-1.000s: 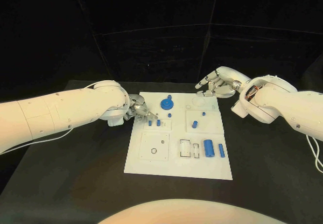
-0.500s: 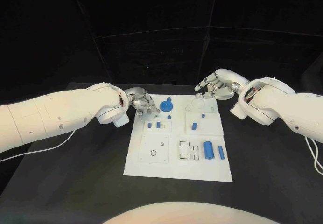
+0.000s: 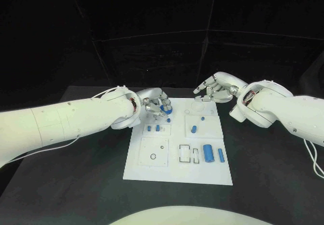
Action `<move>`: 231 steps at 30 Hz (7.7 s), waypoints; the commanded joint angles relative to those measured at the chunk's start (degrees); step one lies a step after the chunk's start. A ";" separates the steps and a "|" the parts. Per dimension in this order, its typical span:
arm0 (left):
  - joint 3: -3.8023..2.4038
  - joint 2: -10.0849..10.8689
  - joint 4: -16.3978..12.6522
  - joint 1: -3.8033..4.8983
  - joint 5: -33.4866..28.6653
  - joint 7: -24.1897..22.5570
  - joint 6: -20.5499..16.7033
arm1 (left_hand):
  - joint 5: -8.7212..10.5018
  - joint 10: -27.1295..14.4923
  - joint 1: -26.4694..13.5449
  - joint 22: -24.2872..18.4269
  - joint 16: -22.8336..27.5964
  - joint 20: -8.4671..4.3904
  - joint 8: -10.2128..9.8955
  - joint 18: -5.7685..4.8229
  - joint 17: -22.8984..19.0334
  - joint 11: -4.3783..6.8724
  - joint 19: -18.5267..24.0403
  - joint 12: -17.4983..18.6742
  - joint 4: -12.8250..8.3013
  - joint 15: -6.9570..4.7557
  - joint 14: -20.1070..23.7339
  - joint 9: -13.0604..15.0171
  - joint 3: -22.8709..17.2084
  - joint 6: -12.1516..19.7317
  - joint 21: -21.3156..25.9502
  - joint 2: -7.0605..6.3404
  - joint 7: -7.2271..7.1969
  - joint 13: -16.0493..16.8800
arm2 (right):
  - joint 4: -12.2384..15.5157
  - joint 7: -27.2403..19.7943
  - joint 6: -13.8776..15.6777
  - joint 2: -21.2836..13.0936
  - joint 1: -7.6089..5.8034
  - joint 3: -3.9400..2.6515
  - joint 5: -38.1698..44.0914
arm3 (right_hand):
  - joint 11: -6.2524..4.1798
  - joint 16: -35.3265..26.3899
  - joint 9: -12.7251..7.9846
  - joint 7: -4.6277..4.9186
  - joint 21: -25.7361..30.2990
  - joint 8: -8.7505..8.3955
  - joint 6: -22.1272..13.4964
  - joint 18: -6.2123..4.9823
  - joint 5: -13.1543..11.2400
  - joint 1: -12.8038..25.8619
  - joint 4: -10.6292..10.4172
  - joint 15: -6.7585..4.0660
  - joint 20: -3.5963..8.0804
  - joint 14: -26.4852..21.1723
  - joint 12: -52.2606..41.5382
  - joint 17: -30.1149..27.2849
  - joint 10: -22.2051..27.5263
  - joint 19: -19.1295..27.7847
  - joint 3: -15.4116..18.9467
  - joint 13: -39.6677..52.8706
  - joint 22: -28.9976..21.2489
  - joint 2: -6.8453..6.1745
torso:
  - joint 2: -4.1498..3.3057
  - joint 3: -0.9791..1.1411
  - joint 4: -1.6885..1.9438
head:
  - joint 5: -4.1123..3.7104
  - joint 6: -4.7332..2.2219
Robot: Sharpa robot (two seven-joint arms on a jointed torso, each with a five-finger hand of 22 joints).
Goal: Assemble the parts on the task board
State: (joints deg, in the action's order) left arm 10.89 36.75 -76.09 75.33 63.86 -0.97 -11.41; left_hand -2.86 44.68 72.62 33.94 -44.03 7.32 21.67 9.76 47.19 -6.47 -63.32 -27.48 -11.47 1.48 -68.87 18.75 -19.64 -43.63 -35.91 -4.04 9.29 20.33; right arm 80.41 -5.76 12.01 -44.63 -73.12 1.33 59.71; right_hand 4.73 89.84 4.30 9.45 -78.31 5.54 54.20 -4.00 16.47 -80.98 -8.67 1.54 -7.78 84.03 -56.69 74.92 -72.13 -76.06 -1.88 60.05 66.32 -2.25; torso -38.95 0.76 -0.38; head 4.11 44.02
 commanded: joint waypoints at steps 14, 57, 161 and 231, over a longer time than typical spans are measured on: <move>1.91 -6.03 7.02 -0.43 16.37 -0.24 2.10 | 0.13 2.63 0.90 0.99 -18.32 -1.32 -4.52 0.70 11.78 1.13 -6.36 3.01 1.46 -1.31 -9.43 -5.60 3.19 -5.27 -2.71 -0.14 -1.10 -5.87 | -0.04 -0.95 0.55 0.37 -0.08 -0.02 -0.17 | 0.06 0.16 -0.10 0.21 0.28 0.15 -0.29 -1.08 0.08 0.11 -0.37 0.13 0.06 5.97 0.36 15.08 0.59 0.59 -0.08 -0.16 -0.25 0.46 | -0.02 -0.02 -0.01 | -0.35 -0.32; 2.04 -9.21 10.56 -1.55 16.74 0.83 6.08 | 0.15 12.80 2.45 20.36 -30.09 -2.19 -8.47 -2.31 19.36 2.37 -13.21 8.40 0.98 -2.10 -13.68 -9.86 -3.01 -13.44 -21.22 4.29 -2.26 -13.54 | -0.18 -1.05 0.19 0.87 -0.05 -0.02 -0.17 | 0.06 0.16 -0.08 0.22 0.32 0.17 -0.27 -1.07 0.25 -0.05 -0.41 0.13 0.07 5.97 0.24 15.08 0.53 0.56 -0.18 -0.06 -0.23 0.60 | 0.03 0.05 0.07 | -0.64 0.08; 0.89 0.73 4.46 -1.65 11.43 -0.78 3.83 | 0.17 13.44 1.03 23.39 -30.47 -0.93 -14.13 -2.51 16.99 0.45 -11.91 15.84 -1.20 -0.51 -13.27 -12.78 -8.34 -12.20 -23.41 0.99 -0.58 -16.78 | -0.82 -1.05 -0.08 0.90 0.02 -0.01 -0.17 | 0.08 0.16 -0.07 0.24 0.50 0.21 -0.24 -1.11 0.36 -0.07 -0.57 0.13 0.07 5.97 0.54 15.08 0.67 0.68 -0.22 -0.36 -0.50 0.75 | 0.05 0.03 0.07 | -0.22 -0.14; 0.88 12.22 -5.85 -1.68 -57.96 -28.87 0.57 | 0.11 12.30 1.26 4.79 -8.65 0.32 -15.42 0.73 -13.40 -0.46 2.80 11.71 1.39 0.54 4.85 -14.89 -3.10 -12.74 -0.78 2.01 1.18 -15.42 | -0.59 9.19 -3.32 1.12 6.54 0.12 44.80 | 1.98 0.16 -0.27 0.14 6.40 -1.62 4.71 -2.55 -7.52 -7.01 0.79 1.55 -1.16 5.97 49.52 15.08 11.62 3.78 -17.25 -52.54 -9.13 -4.81 | 0.04 0.02 0.15 | -4.52 -2.00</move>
State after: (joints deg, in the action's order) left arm 11.81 48.98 -81.80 73.58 6.51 -29.02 -11.73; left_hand -2.87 57.33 73.87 38.82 -52.97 7.50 6.23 9.75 33.89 -6.88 -60.87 -15.52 -10.04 2.05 -64.30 3.91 -23.00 -56.41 -37.04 -2.25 10.23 4.99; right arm 79.84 3.00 10.02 -43.58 -66.48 1.45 104.02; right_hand 6.76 89.84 3.99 9.43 -71.66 4.14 58.68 -5.79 9.28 -88.35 -7.96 2.77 -8.59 84.04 -7.46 74.90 -60.10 -72.19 -18.90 7.57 57.13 -7.09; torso -38.95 0.77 -0.24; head -0.40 42.04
